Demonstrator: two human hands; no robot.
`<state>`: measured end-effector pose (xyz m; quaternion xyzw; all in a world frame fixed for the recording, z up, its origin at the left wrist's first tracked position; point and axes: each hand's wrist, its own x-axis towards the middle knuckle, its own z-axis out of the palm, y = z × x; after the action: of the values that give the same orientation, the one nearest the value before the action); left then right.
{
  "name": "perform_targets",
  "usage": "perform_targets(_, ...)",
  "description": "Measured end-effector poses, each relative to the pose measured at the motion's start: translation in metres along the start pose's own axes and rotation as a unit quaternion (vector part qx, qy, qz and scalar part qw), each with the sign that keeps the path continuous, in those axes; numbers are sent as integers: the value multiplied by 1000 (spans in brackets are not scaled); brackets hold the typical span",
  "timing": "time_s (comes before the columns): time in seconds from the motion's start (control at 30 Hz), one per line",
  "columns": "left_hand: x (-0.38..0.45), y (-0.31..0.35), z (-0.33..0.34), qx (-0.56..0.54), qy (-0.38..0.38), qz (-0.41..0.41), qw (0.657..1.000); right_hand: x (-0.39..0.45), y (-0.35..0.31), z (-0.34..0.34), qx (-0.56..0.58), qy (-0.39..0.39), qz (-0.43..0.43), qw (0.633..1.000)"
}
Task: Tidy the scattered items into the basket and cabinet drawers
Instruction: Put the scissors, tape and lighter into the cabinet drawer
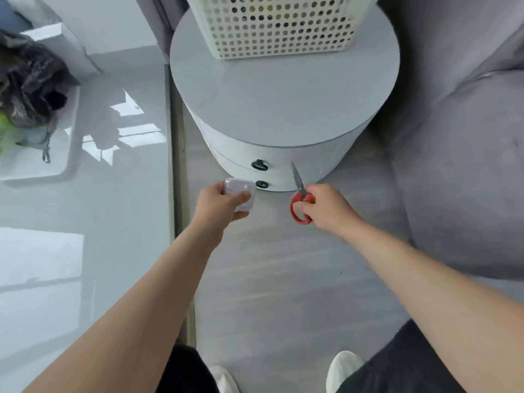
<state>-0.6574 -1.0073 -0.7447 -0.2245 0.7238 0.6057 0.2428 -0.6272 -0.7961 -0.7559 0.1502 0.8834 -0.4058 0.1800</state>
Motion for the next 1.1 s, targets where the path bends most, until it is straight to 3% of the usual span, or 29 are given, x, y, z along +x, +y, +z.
perform_targets(0.23, 65, 2, 1, 19, -44, 63, 997, 65, -33, 52, 21, 60, -113, 992)
perform_targets(0.43, 62, 14, -6, -6, -40, 46, 998, 47, -51, 65, 73, 133, -53, 987)
perform_targets(0.57, 44, 14, -6, -50, -70, 15, 996, 25, -54, 47, 287, 15, -3, 958)
perform_targets(0.67, 33, 21, 4, -110, -115, 2, 987, 20, -60, 30, 415, -62, 1, 908)
perform_targets(0.73, 30, 29, 13, -135, -126, 2, 983, 24, -64, 18, 464, -85, 3, 882)
perform_targets(0.8, 27, 36, 22, -159, -135, 1, 978, 25, -67, 9, 463, -94, -8, 881)
perform_targets(0.9, 27, 40, 31, -189, -108, -9, 976, 23, -70, 2, 428, -50, -40, 902)
perform_targets(1.0, 42, 33, 32, -152, -10, -3, 988, 24, -73, -8, 411, 50, -70, 907)
perform_targets(1.1, 54, 23, 37, -74, -1, 3, 997, 32, -74, -16, 382, 133, -73, 912)
